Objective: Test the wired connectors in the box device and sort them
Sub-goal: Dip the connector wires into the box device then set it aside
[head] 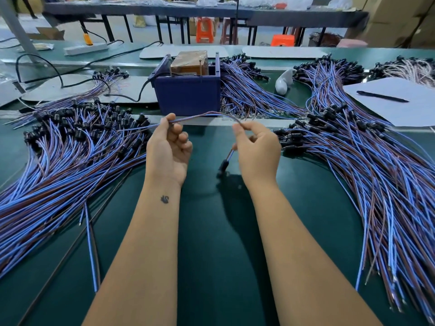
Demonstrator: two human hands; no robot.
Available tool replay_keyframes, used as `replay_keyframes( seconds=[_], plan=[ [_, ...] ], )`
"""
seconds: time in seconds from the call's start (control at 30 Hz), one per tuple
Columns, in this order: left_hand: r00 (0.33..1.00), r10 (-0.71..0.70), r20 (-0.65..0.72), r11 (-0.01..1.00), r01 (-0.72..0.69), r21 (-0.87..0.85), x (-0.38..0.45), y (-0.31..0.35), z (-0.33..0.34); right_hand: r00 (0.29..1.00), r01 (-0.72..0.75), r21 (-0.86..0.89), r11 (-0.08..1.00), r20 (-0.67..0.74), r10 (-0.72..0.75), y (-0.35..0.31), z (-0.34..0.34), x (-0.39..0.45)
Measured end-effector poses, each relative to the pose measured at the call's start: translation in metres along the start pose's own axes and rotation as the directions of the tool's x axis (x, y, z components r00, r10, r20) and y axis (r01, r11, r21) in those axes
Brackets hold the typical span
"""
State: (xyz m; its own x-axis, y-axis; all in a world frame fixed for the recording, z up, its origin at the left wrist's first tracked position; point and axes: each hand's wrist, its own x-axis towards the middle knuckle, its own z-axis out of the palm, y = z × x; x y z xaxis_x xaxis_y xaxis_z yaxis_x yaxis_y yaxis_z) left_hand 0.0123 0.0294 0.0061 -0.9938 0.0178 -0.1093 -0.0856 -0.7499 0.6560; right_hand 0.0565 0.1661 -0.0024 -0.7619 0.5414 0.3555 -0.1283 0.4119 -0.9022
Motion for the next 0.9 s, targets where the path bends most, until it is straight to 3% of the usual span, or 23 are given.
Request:
replay_keyframes(
  seconds=[0.07,0.17,0.27,0.33,0.43,0.53,0.7,0.8,0.9],
  plan=[
    [1.0,0.011,-0.024,0.998,-0.01,0.063,0.001,0.001,0.0,0.997,-0.041,0.18,0.983,-0.061,0.053,-0.002,-0.004,0.003],
    [0.995,0.081,-0.065,0.917,-0.049,0.395,0.004,-0.007,0.002,0.984,-0.098,0.405,0.909,-0.099,0.15,-0.003,-0.007,0.006],
    [0.986,0.164,0.042,0.68,-0.143,0.719,0.003,-0.019,0.001,0.974,-0.086,0.307,0.948,-0.173,0.145,0.002,-0.01,0.01],
    [0.971,0.188,0.15,0.512,-0.227,0.829,0.001,-0.026,0.0,0.97,-0.1,0.215,0.972,-0.197,0.144,0.009,-0.012,0.014],
    [0.941,0.123,0.314,0.426,-0.336,0.84,-0.006,-0.033,0.003,0.962,-0.152,0.15,0.977,-0.203,0.181,0.019,-0.015,0.018],
    [0.869,-0.008,0.494,0.464,-0.434,0.772,-0.019,-0.036,0.01,0.966,-0.151,0.013,0.988,-0.212,0.15,0.025,-0.023,0.017],
    [0.796,-0.186,0.576,0.488,-0.434,0.757,-0.034,-0.041,0.023,0.99,-0.139,-0.309,0.941,-0.015,0.141,0.027,-0.052,0.027],
    [0.707,-0.244,0.664,0.466,-0.515,0.72,-0.052,-0.059,0.037,0.987,-0.1,-0.451,0.887,0.068,0.146,0.02,-0.08,0.037],
    [0.596,-0.288,0.749,0.354,-0.661,0.662,-0.077,-0.091,0.05,0.987,-0.071,-0.548,0.833,0.084,0.139,0.014,-0.109,0.047]
  ],
)
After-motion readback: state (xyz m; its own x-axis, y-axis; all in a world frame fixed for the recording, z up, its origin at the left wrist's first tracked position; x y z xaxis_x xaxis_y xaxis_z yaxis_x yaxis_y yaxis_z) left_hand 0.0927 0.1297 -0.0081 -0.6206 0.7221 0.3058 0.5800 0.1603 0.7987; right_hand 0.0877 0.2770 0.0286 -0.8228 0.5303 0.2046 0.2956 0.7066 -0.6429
